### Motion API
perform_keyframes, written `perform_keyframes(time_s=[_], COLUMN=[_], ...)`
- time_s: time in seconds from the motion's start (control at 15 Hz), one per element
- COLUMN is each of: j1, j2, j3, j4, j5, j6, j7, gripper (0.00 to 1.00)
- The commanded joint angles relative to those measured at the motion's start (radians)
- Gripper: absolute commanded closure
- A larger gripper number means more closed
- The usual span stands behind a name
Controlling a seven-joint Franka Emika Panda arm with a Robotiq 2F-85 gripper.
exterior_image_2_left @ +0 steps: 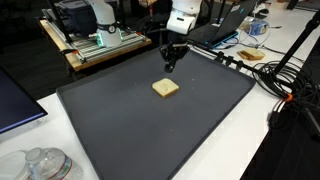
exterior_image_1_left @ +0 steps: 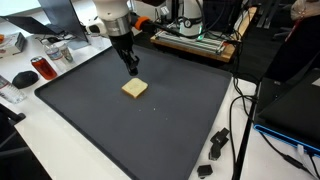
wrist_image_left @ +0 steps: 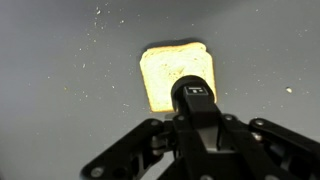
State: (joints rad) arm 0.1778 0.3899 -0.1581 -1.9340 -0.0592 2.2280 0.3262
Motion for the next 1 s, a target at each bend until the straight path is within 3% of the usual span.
perform_keyframes(time_s=[0.0, 0.67, 0.73, 0.93], j1=[-0.057, -0.083, -0.083, -0.093], j2=[-0.001, -0.001, -0.001, 0.016], j3=[0.049, 0.07, 0.07, 0.075], j4=[-0.002, -0.005, -0.005, -0.014], j5=[-0.013, -0.001, -0.001, 0.015], j6=[0.002, 0.006, 0.006, 0.045], j7=[-0.015, -0.052, -0.052, -0.058], gripper=[0.78, 0.78, 0.95, 0.95])
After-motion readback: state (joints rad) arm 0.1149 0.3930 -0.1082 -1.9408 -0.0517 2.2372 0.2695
